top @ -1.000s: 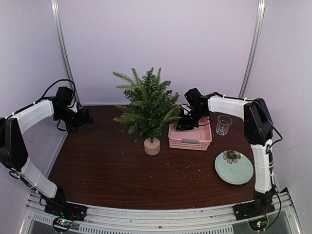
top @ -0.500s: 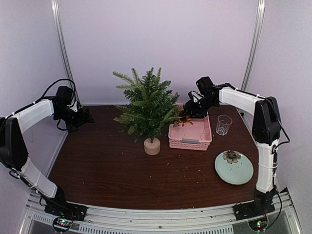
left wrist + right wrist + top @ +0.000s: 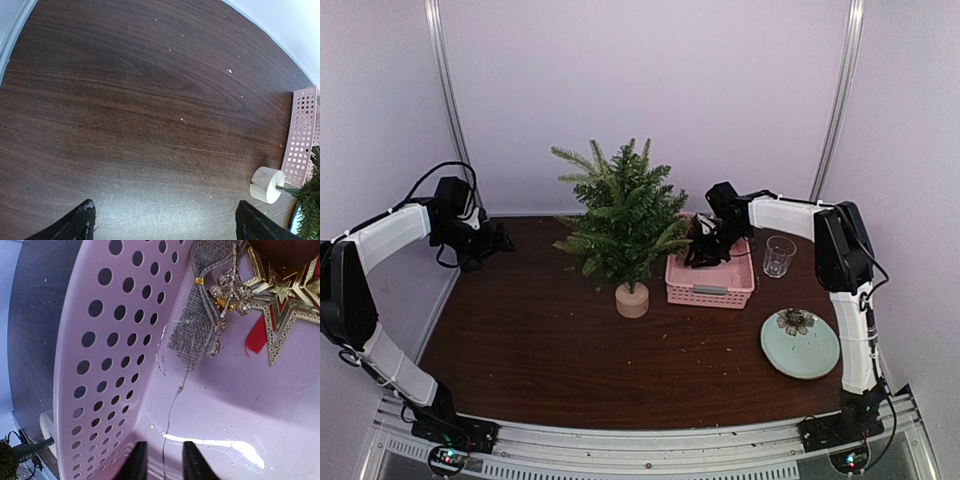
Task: Decorate the small christmas tree
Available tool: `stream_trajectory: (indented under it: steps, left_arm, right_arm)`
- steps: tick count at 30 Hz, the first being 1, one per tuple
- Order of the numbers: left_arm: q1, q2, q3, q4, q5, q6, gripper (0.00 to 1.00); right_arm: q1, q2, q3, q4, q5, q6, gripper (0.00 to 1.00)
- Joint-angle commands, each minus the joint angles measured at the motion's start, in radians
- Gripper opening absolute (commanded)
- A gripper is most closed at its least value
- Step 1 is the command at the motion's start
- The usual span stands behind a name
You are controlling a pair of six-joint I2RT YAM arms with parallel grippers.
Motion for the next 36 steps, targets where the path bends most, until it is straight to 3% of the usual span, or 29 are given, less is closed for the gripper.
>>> stream_trajectory:
  steps: [1,4,16,28,36]
  left_arm:
    - [0.009,-0.005,0.015,0.025,0.029,0.021,0.98]
    - [0.009,-0.009,0.018,0.03,0.036,0.019,0.97]
    - [0.009,-0.061,0.043,0.081,0.035,0.006,0.98]
    - [0.009,-0.157,0.066,0.108,0.063,0.014,0.98]
    - [0.007,-0.227,0.098,0.12,0.109,0.04,0.98]
  right_arm:
    - [0.001,-0.005,0.007,0.009,-0.029,-0.008,0.13]
    - [-0.006,-0.051,0.0,-0.004,-0.019,-0.022,0.0]
    - [-0.08,-0.387,-0.041,-0.081,-0.02,-0.093,0.0]
    - [-0.088,-0.586,0.162,-0.253,-0.006,-0.187,0.0]
    - [-0.088,-0.658,0.382,-0.26,-0.055,-0.156,0.0]
